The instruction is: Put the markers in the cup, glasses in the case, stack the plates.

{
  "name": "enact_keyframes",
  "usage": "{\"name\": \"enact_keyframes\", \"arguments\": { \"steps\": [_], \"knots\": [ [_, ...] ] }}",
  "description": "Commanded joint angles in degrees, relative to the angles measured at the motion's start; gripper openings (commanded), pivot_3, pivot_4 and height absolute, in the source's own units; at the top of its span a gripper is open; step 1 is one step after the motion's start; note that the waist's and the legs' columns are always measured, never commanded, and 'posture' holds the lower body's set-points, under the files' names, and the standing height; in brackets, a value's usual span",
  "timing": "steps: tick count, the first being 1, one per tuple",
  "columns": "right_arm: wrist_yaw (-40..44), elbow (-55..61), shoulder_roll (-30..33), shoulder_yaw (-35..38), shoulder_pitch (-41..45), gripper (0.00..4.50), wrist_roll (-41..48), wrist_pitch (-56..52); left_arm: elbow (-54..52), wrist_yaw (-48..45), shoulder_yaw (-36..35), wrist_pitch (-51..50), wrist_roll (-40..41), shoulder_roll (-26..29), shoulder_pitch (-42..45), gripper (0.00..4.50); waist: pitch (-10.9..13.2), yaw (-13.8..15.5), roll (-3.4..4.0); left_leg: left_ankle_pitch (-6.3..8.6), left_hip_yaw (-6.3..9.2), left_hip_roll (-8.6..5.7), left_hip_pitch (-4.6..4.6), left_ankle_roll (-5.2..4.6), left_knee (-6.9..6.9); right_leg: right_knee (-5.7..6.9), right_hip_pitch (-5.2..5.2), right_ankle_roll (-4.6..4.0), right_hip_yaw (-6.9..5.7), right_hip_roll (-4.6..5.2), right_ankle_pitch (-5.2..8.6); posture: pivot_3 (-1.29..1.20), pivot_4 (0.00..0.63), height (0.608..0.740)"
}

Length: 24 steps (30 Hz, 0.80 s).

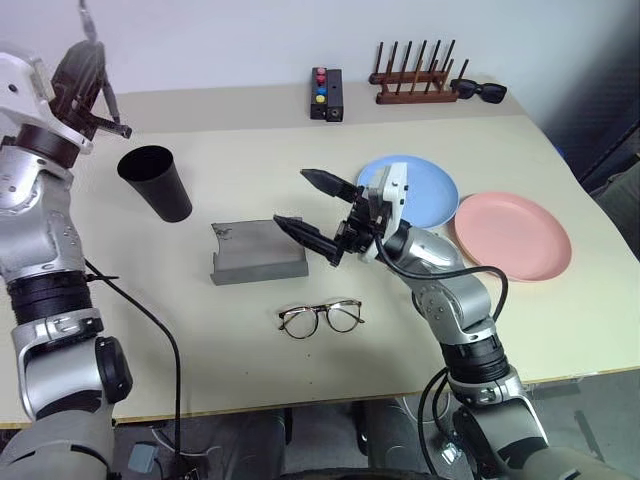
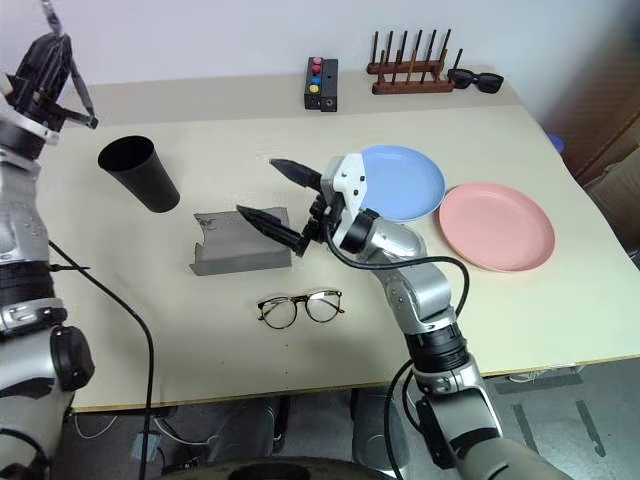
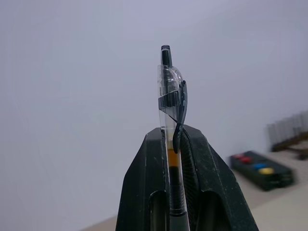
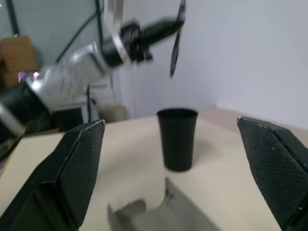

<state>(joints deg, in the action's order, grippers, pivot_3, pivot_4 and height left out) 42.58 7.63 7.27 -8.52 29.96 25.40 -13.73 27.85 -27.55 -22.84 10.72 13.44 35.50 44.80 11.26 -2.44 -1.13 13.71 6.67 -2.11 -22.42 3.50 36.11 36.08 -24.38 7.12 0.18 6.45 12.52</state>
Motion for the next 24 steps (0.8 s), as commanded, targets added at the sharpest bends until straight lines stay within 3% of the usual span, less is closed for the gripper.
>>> {"name": "enact_keyframes", "arguments": {
  "steps": [1,10,24],
  "knots": [
    [-0.84,0.64,-1.07,0.19,0.70,4.50,-0.53,2.01,4.06,3.45,0.45,5.55,-2.41,0.36,1.74,0.06,0.00,0.03,0.00,0.00,0.00,0.00,-0.01,0.00,0.01,0.00,0.00,0.00,0.00,0.00,0.00,0.00,0.150,0.734],
    [-0.94,1.42,-1.83,-0.74,-0.77,4.50,-0.31,1.83,14.75,4.52,1.03,11.54,-0.55,-3.36,2.83,0.06,-0.01,0.08,-0.02,0.00,0.01,-0.02,-0.02,0.00,0.04,0.01,0.01,0.01,0.00,0.01,0.00,0.00,0.150,0.734],
    [-0.77,1.59,-1.61,-0.70,-0.83,4.50,-0.15,1.68,14.96,6.36,1.22,11.50,-0.01,-5.64,-1.27,0.06,-0.01,-0.02,-0.02,0.00,0.01,-0.02,-0.02,0.00,0.02,0.01,0.01,0.01,-0.01,0.01,0.00,0.00,0.150,0.734]
  ]
}}
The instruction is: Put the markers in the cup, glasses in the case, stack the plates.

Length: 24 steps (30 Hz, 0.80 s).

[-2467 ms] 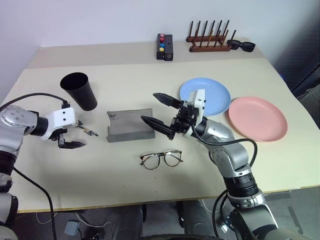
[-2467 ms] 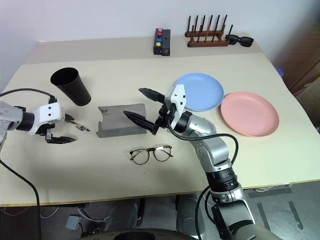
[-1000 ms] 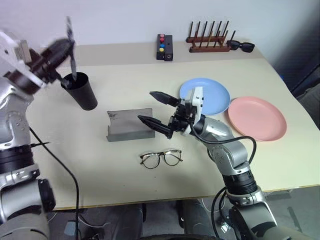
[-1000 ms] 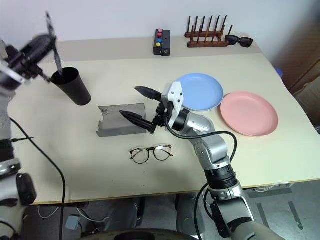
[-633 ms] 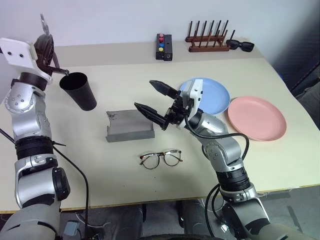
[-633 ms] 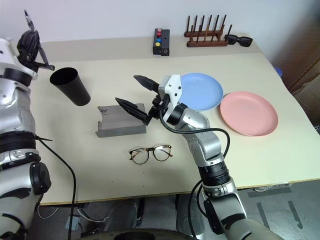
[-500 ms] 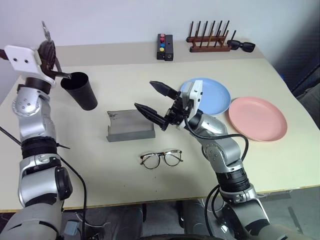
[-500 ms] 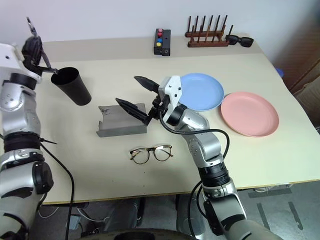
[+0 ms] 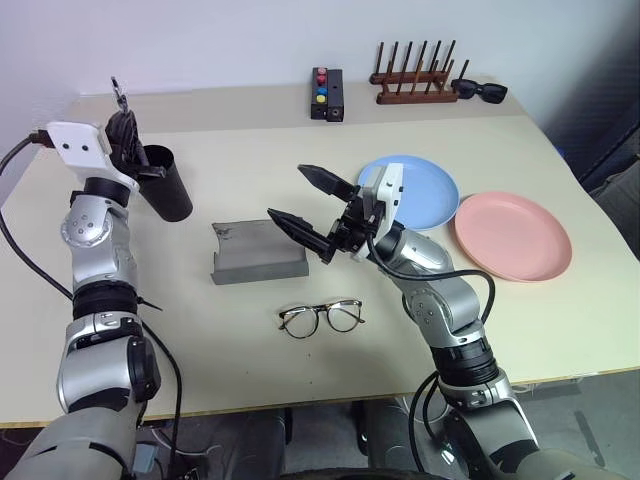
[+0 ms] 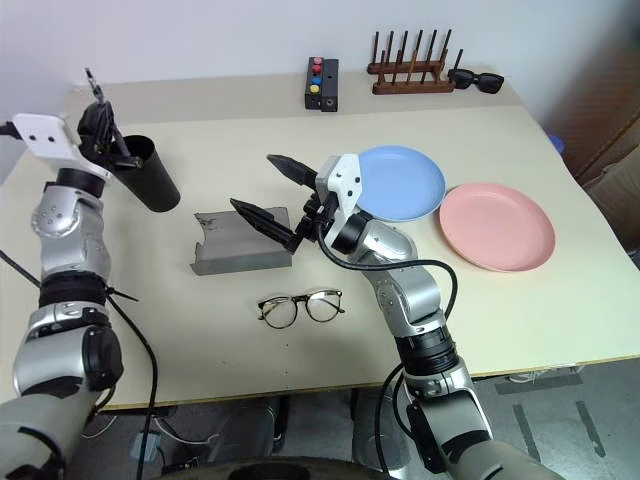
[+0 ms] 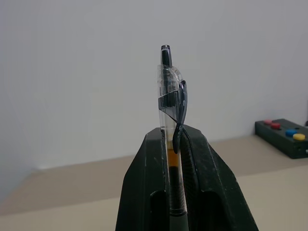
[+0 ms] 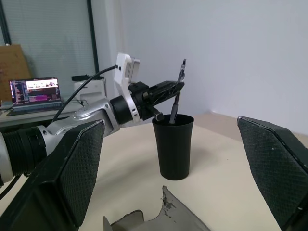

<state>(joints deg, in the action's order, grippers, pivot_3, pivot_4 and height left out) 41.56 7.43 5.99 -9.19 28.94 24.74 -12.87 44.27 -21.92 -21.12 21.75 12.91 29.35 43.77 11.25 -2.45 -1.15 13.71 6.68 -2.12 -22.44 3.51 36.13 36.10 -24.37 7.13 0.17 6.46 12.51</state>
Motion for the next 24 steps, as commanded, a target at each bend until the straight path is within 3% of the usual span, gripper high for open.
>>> {"name": "enact_keyframes", "arguments": {
  "steps": [1,3,6,9,19,24],
  "knots": [
    [0.28,1.76,-0.34,-0.04,0.20,4.50,0.52,0.82,-1.65,0.79,-0.47,0.37,0.65,0.43,-0.47,0.06,0.00,0.01,0.00,0.00,0.00,0.00,0.00,0.00,0.00,0.00,0.00,0.00,0.00,0.00,0.00,0.00,0.150,0.734],
    [0.34,1.82,-0.33,-0.05,0.18,4.50,0.55,0.75,-2.30,0.61,-0.34,-0.04,1.07,0.14,-0.92,0.06,0.00,0.03,0.00,0.00,0.00,0.00,0.00,0.00,0.00,0.00,0.00,0.00,0.00,0.00,0.00,0.00,0.150,0.734],
    [0.46,1.59,-0.34,-0.16,0.23,4.50,0.34,0.81,-3.21,0.28,-0.29,-0.88,1.73,-0.37,-1.31,1.21,0.00,0.03,0.00,0.00,0.00,0.00,0.00,0.00,0.00,0.00,0.00,0.00,0.00,0.00,0.00,0.00,0.150,0.734],
    [0.60,1.44,-0.27,-0.34,0.20,4.50,0.11,0.95,-3.38,1.03,-0.45,-1.33,1.72,-0.55,-1.32,2.76,0.00,0.04,0.00,0.00,0.00,0.00,0.00,0.00,0.01,0.00,0.00,0.00,0.00,0.00,0.00,0.00,0.150,0.734],
    [0.49,1.79,-0.05,-0.33,-0.10,4.50,0.18,0.78,-7.56,-1.17,-0.69,-4.11,5.00,-1.54,-1.82,2.76,0.00,0.03,0.00,0.00,0.00,0.00,0.00,0.00,0.00,0.00,0.00,0.00,0.00,0.00,0.00,0.00,0.150,0.734],
    [1.50,1.31,3.09,0.67,0.45,4.50,-0.46,0.07,-15.99,-6.26,0.03,-9.86,8.58,0.01,-2.90,2.76,0.00,0.02,0.00,0.00,0.01,0.00,0.00,0.00,0.00,-0.01,0.00,0.00,0.00,0.00,0.00,0.00,0.150,0.734]
  ]
}}
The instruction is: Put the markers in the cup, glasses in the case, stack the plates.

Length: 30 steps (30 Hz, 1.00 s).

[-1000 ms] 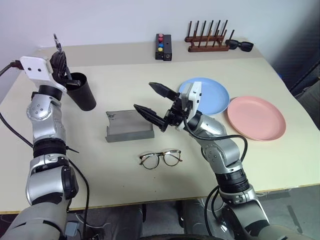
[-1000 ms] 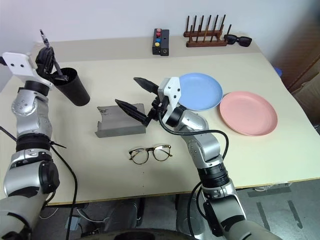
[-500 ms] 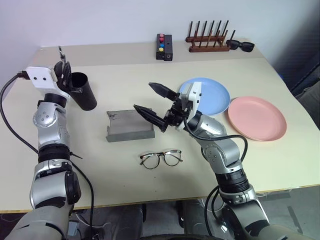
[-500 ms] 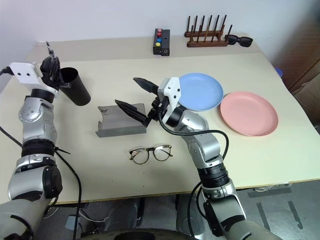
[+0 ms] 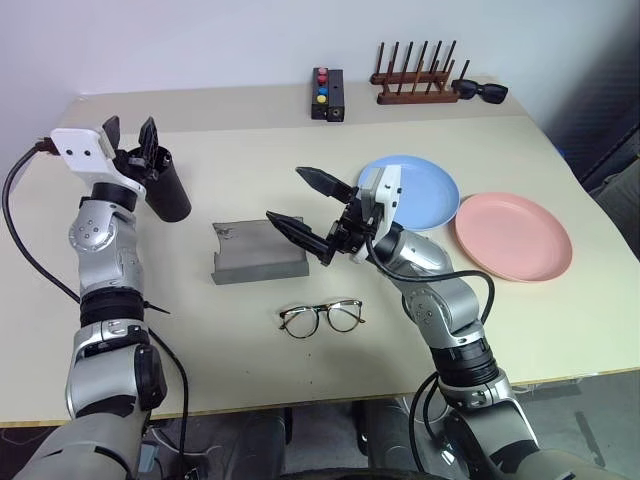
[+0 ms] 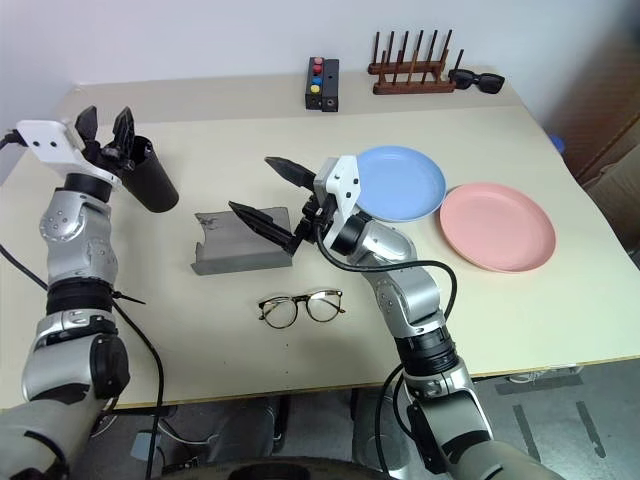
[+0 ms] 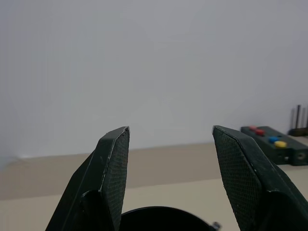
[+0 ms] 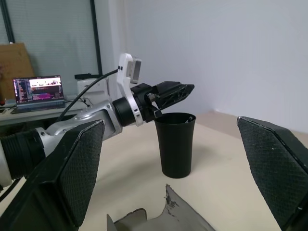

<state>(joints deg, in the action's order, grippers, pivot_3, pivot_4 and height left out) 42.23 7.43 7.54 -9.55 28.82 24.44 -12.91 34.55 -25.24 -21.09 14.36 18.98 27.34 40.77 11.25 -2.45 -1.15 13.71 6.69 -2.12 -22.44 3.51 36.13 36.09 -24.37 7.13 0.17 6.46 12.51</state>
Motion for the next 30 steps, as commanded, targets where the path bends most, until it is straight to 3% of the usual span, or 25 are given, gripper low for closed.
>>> {"name": "enact_keyframes", "arguments": {
  "steps": [1,6,11,15,23,28,30],
  "knots": [
    [1.42,1.08,3.06,1.30,0.76,4.50,-0.45,-0.31,-8.32,-4.91,0.20,-4.67,3.44,3.00,-0.56,2.76,0.00,0.02,0.00,0.00,0.00,0.00,0.00,0.00,0.01,0.00,0.00,0.00,0.00,0.00,0.00,0.00,0.150,0.734],
    [6.61,1.99,12.71,2.82,-0.19,4.50,-0.54,-3.25,-21.99,-18.15,2.56,-19.45,9.89,10.19,-8.59,2.76,0.01,-0.20,0.02,0.00,-0.02,0.00,0.00,0.00,-0.03,-0.02,0.00,-0.01,0.02,0.00,0.01,0.00,0.150,0.734],
    [8.95,1.93,19.24,4.60,-2.28,4.50,-1.03,-3.06,-39.73,-29.73,9.15,-33.82,15.67,17.30,-20.63,4.45,0.02,-0.03,0.04,0.01,-0.03,0.03,-0.01,-0.01,-0.07,-0.07,0.00,-0.04,0.03,0.00,0.03,0.00,0.150,0.734],
    [11.29,4.04,23.25,4.96,-4.93,4.50,-1.05,-4.10,-46.05,-33.24,17.17,-35.59,10.66,20.15,-24.53,4.45,0.02,0.54,0.04,0.01,-0.04,0.03,-0.01,-0.01,-0.01,-0.13,0.06,-0.23,0.04,0.01,0.14,0.00,0.150,0.734],
    [10.54,6.39,24.27,4.81,-8.22,4.50,-1.55,-4.21,-40.66,-34.17,28.41,-31.99,-2.41,19.90,-21.96,4.45,0.02,0.26,0.04,0.01,-0.06,0.05,0.00,-0.01,-0.05,-0.16,0.06,-0.27,0.03,0.00,0.19,0.00,0.150,0.734],
    [9.32,7.72,23.79,4.55,-9.11,4.50,-1.51,-4.63,-36.80,-34.77,31.41,-30.25,-7.07,18.86,-20.33,4.45,0.02,0.29,0.04,0.01,-0.08,0.04,-0.02,-0.01,-0.03,-0.17,0.06,-0.26,0.03,0.01,0.18,0.00,0.150,0.734],
    [9.05,7.91,23.76,4.63,-9.28,4.50,-1.48,-4.69,-35.45,-35.01,32.08,-29.33,-8.58,18.58,-20.02,3.94,0.02,0.29,0.04,0.01,-0.07,0.04,-0.02,-0.01,-0.03,-0.17,0.06,-0.25,0.03,0.01,0.18,0.00,0.150,0.734]
  ]
}}
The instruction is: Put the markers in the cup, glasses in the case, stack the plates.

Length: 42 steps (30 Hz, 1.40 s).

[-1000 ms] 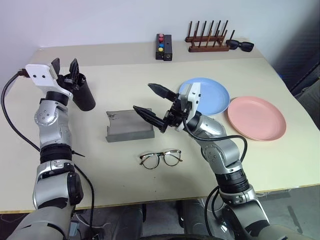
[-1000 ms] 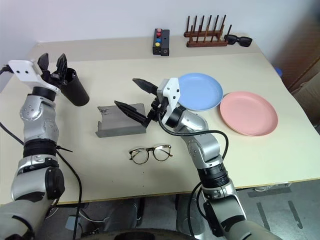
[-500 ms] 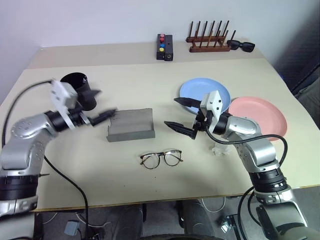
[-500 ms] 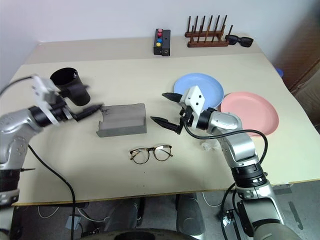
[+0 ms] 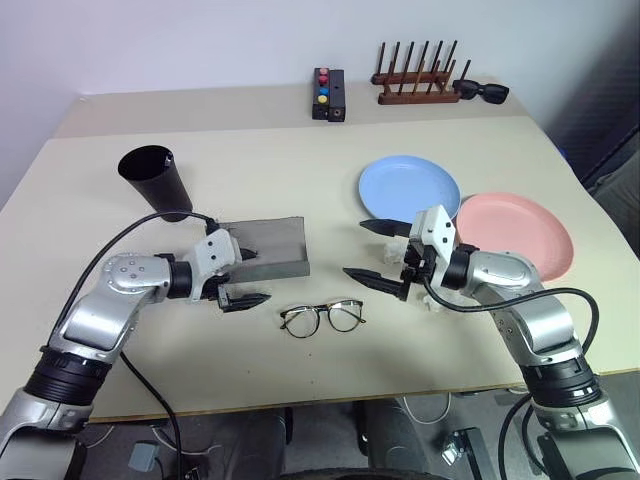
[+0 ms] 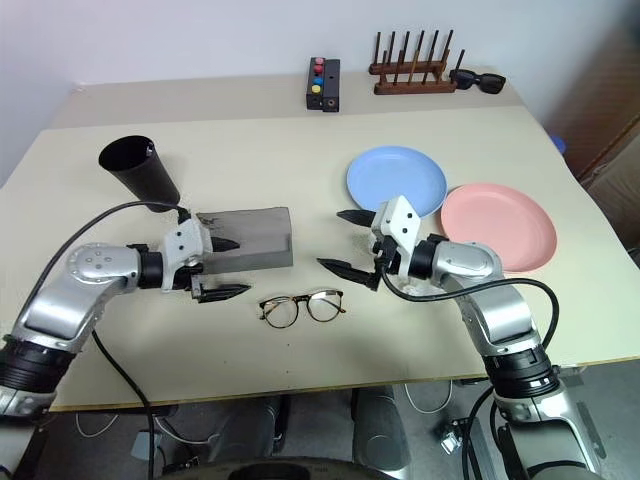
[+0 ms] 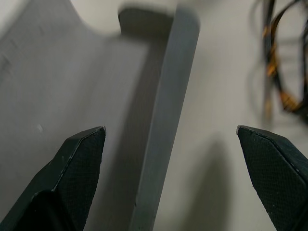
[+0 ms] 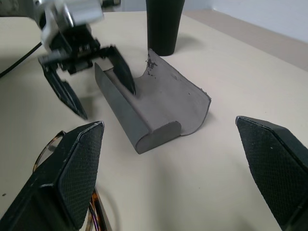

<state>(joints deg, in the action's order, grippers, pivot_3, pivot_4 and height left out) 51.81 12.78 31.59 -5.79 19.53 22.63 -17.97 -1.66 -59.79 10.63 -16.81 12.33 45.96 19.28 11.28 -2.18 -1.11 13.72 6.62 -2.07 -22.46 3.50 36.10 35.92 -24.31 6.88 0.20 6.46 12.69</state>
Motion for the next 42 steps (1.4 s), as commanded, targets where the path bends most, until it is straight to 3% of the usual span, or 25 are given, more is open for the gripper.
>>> {"name": "enact_keyframes", "arguments": {
  "steps": [1,7,12,21,30,33,37,42],
  "knots": [
    [-0.63,2.56,-0.34,0.87,0.00,4.50,0.28,0.37,1.33,-0.46,0.42,2.14,-2.41,-0.23,1.63,3.66,0.00,0.08,0.00,0.00,0.00,0.00,0.00,0.00,0.00,0.00,0.00,0.00,0.00,0.00,0.00,0.00,0.150,0.734],
    [-0.88,2.48,-0.38,0.82,0.05,4.50,0.19,0.49,2.39,-1.90,-0.15,3.67,-2.58,-0.62,1.17,0.91,-0.01,0.20,0.01,0.00,0.00,0.00,0.00,0.00,0.01,0.00,0.00,0.05,0.00,0.01,-0.02,0.00,0.150,0.734],
    [-0.82,2.30,-0.34,0.79,0.28,4.50,0.11,0.61,-1.00,-3.97,-1.87,2.13,-0.10,0.22,-1.00,0.91,0.00,0.13,0.01,0.00,0.00,0.00,0.00,0.00,0.00,0.00,0.00,0.05,0.00,0.01,-0.02,0.00,0.150,0.734],
    [-0.82,2.09,-0.43,0.73,0.44,4.50,-0.10,0.72,-16.69,-1.91,-5.18,-13.09,6.68,1.53,-6.62,0.91,0.00,0.07,0.01,0.00,0.01,0.01,-0.01,-0.01,-0.01,-0.01,0.00,0.02,0.00,0.02,0.01,0.00,0.150,0.734],
    [-0.65,1.74,-1.07,0.24,0.75,4.50,-0.62,0.80,-17.70,-0.24,-4.68,-14.79,6.48,1.36,-7.13,0.91,0.00,0.16,0.01,0.00,0.00,0.00,-0.01,0.00,0.01,-0.01,0.00,-0.01,0.00,0.02,0.02,0.00,0.150,0.734],
    [-0.51,1.69,-1.15,0.28,0.76,4.50,-0.82,0.83,-17.13,-0.36,-5.26,-13.86,6.59,1.35,-7.06,1.67,0.00,0.15,0.01,0.00,0.00,0.00,-0.01,0.00,0.01,-0.01,0.00,-0.01,0.00,0.02,0.02,0.00,0.150,0.734],
    [-0.33,1.61,-1.08,0.40,0.40,4.50,-0.96,1.08,-16.61,-1.42,-7.48,-12.62,8.81,0.89,-7.32,3.62,0.00,0.14,0.01,0.00,0.00,0.00,-0.01,0.00,0.01,-0.01,0.00,-0.01,0.00,0.02,0.02,0.00,0.150,0.734],
    [-0.07,1.21,-1.05,0.52,0.26,4.50,-1.19,1.52,-15.97,-2.13,-9.88,-11.77,10.30,1.50,-6.58,3.62,0.00,0.15,0.01,0.00,0.00,0.01,0.00,-0.01,0.01,-0.01,0.00,-0.02,0.00,0.02,0.02,0.00,0.150,0.734]
  ]
}}
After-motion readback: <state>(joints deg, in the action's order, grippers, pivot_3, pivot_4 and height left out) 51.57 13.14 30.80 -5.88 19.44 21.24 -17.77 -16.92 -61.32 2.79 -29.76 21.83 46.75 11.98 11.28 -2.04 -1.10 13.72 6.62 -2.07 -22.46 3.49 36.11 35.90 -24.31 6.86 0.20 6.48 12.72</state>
